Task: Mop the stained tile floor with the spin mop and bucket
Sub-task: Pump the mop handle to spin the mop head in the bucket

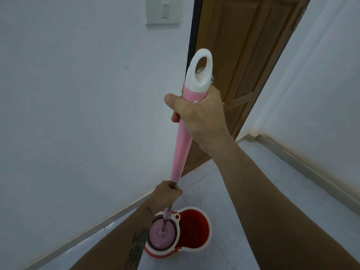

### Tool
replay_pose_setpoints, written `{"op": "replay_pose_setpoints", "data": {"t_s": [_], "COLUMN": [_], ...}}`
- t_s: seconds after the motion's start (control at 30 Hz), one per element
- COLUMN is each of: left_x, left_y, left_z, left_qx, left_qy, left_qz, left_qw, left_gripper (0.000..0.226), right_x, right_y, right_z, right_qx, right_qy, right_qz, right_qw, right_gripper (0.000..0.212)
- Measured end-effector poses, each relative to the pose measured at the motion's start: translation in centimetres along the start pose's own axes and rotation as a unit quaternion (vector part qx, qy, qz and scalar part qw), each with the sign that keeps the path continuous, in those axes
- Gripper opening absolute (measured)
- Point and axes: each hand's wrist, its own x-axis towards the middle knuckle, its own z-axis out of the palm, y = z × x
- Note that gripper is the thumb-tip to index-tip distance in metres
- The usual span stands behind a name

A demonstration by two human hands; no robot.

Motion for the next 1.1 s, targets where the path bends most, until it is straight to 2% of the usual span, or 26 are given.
{"op": "replay_pose_setpoints", "data": {"t_s": [0.63,1.1], "left_x": [-0.4,-0.8], "left_y": [0.0,1.0], "left_z": [0.5,0.2], "left_qx": [-0.002,0.029], "left_qy": [0.006,-0.003], "left_qz": [-0.008,0.013], "left_qw": [1.0,0.999], "left_gripper": [0.015,0.026], "right_x": [-0.4,-0.2], "right_y": [0.0,-0.1], "right_z": [-0.4,-1.1], "right_qx": [0.006,0.0], "right_qy": [-0.009,-0.002], "right_qz": [0.0,0.003], "right_qw": [1.0,1.0], "right_gripper": [0.029,0.034]}}
